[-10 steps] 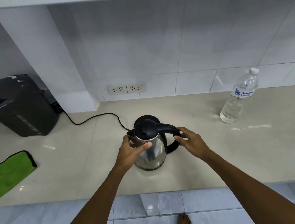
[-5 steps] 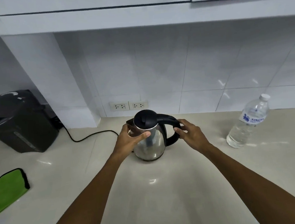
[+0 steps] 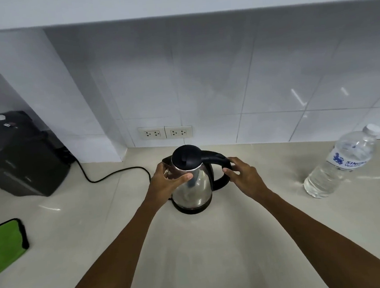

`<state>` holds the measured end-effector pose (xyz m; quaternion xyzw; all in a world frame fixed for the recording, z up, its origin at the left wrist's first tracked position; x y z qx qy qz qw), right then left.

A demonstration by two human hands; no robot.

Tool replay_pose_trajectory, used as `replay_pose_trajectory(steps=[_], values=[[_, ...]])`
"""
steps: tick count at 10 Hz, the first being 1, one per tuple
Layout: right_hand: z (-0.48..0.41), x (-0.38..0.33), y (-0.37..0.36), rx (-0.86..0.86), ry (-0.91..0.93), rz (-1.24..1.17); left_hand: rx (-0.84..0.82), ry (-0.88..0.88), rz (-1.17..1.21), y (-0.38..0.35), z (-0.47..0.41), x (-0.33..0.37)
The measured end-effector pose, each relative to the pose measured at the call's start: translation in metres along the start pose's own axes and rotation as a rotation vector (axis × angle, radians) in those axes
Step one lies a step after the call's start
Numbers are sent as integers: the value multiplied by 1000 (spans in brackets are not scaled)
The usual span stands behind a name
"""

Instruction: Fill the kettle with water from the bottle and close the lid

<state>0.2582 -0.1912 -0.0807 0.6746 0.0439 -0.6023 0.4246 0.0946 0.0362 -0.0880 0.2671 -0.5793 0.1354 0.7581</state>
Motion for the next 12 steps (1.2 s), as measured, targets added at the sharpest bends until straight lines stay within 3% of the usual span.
replay_pose_trajectory(steps=[8,11,12], values=[[2,16,-14,7,-43,93,-56,20,-101,-4,-1,-14],[53,-20,-16,-60,-109,370,-80,26,-532,8,44,22],[82,-46,-9,-27,-83,551,-65,50,-828,19,81,40]])
Point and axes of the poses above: each hand's wrist, its own z-axis away from the middle knuckle, its own y-axis out of the back of the hand, x = y × z, the point moved 6 cm from there along -z, towards the middle knuckle, and after that the axes turned 2 degrees about -x, right-handed, at the moved point
